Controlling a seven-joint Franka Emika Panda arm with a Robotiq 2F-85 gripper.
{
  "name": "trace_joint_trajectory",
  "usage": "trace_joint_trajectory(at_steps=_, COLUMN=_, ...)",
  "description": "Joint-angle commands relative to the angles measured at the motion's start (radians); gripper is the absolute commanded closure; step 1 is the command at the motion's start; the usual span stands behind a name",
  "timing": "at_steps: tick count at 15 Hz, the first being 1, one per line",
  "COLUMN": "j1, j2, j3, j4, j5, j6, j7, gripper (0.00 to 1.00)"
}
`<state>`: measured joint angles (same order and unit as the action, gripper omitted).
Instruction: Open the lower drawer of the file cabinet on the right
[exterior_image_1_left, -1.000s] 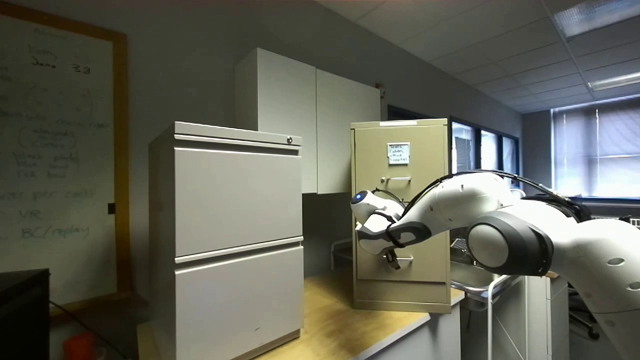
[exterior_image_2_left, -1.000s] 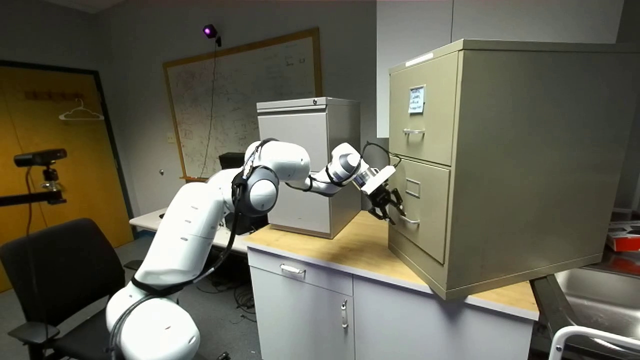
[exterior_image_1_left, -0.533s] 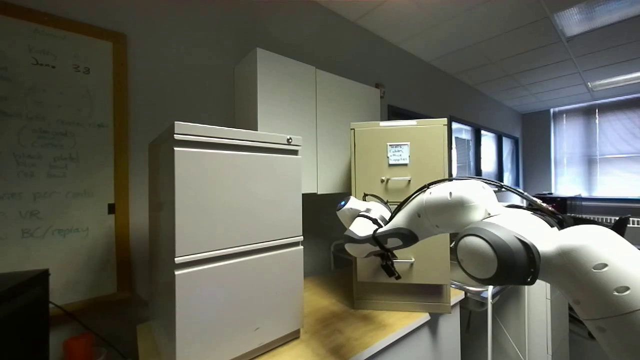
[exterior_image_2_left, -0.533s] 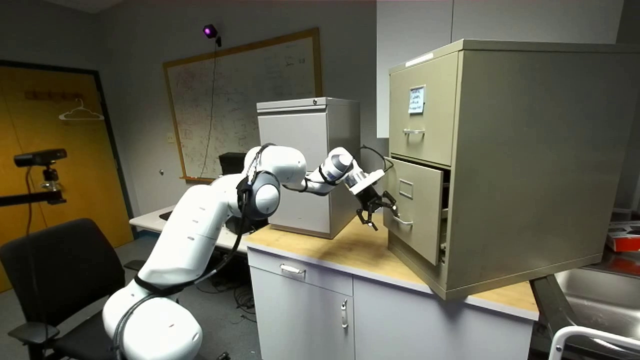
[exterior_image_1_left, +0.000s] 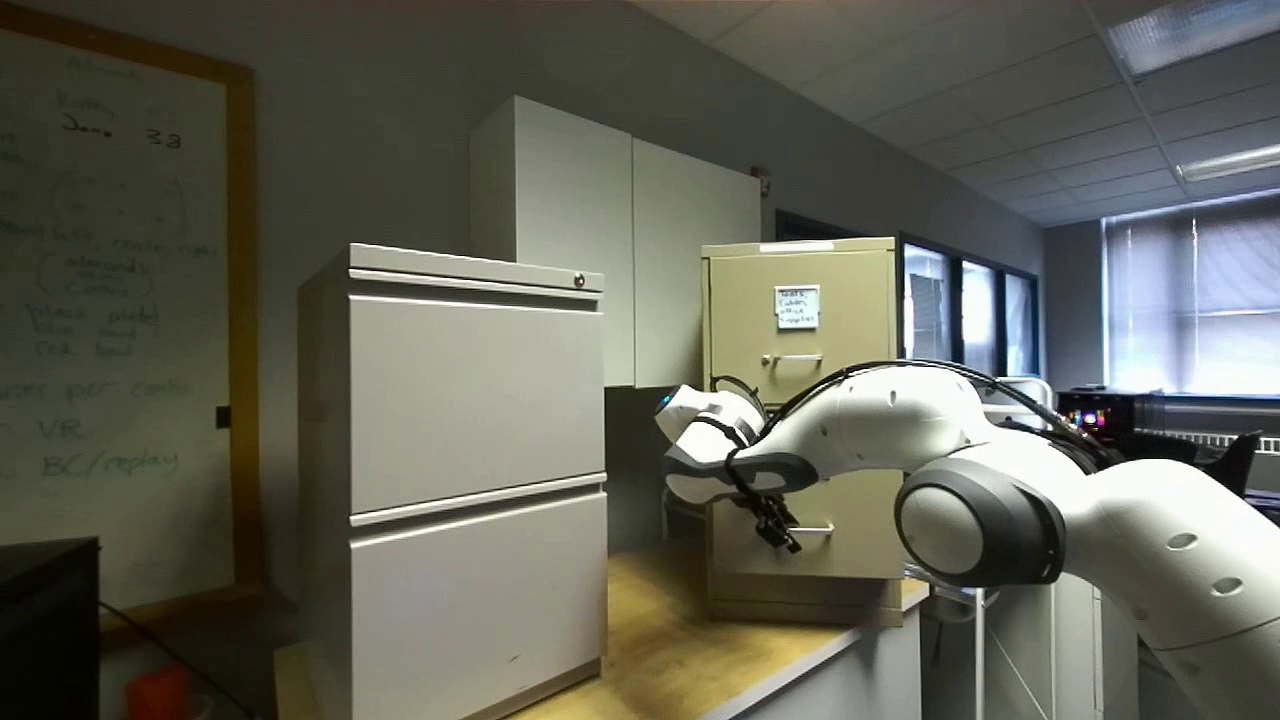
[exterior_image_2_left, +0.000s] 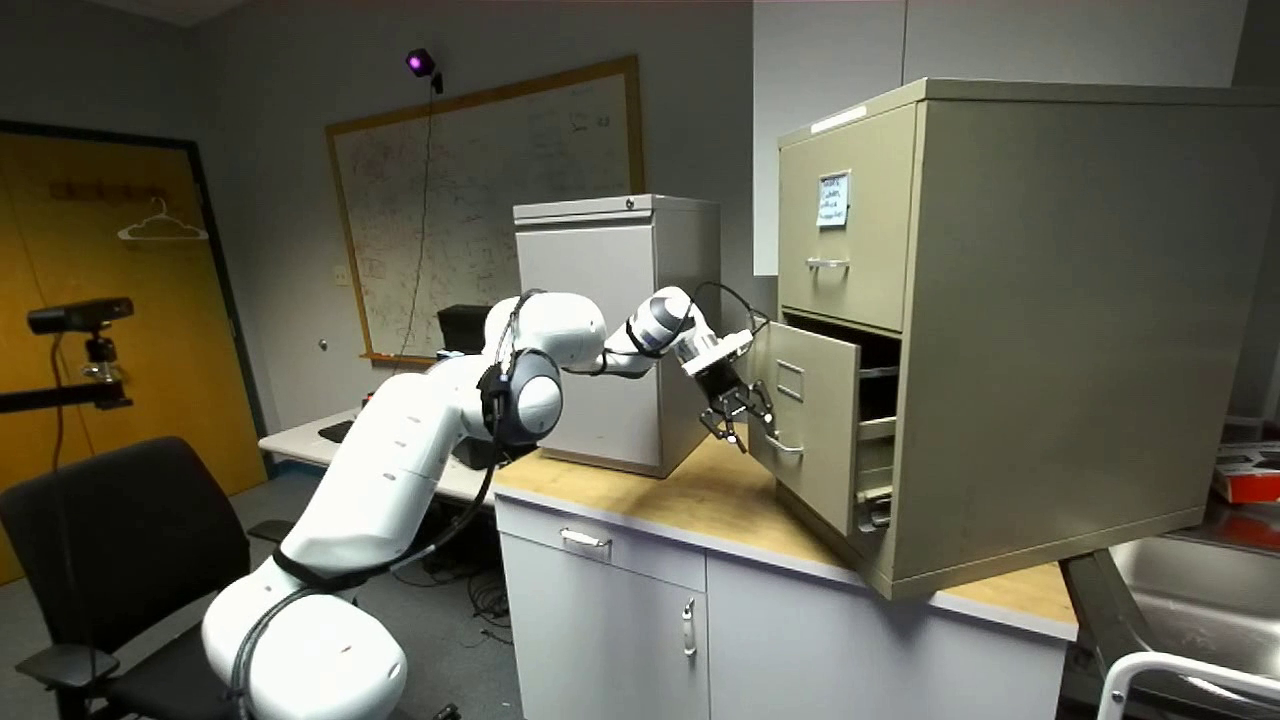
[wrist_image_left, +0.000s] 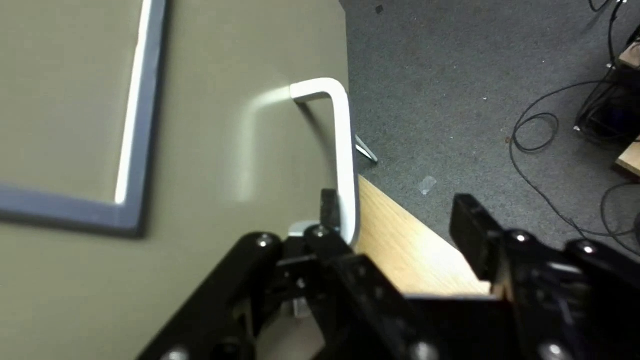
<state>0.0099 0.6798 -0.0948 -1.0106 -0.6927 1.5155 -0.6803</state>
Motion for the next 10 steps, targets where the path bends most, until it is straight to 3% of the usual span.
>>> trace_joint_trajectory(at_steps=1, j1=0.039, j2=0.037, j3=0.072, j4=0.012, j5=0.095, j6=-0.092, j7=0.016, gripper=0.72)
trace_joint_trajectory(at_steps=3, j1=0.049, j2=0.020, j3=0.076, j4=-0.009, j5=0.089, j6=-0.120, j7=0.020, gripper=0.84)
trace_joint_trajectory(at_steps=10, j1=0.059, j2=-0.045, j3=0.080, j4=-0.118, j5=0.048, j6=-0.098, j7=0.044, gripper=0.89)
